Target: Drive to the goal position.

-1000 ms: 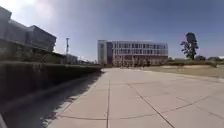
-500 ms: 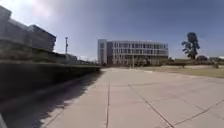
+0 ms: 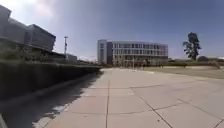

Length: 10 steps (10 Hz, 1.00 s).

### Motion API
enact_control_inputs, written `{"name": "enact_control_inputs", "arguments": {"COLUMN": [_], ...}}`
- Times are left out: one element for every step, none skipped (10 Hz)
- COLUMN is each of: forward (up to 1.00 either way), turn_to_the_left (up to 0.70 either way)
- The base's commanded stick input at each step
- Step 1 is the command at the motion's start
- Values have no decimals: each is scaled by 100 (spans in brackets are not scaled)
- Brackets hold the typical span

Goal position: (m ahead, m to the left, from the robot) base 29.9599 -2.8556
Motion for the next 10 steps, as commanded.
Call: {"name": "enact_control_inputs", "arguments": {"forward": [85, 85, 85, 85, 86, 97, 100, 100, 100, 100], "turn_to_the_left": [0, 0, 0, 0, 0, 0, 0, 0, 0, 0]}}
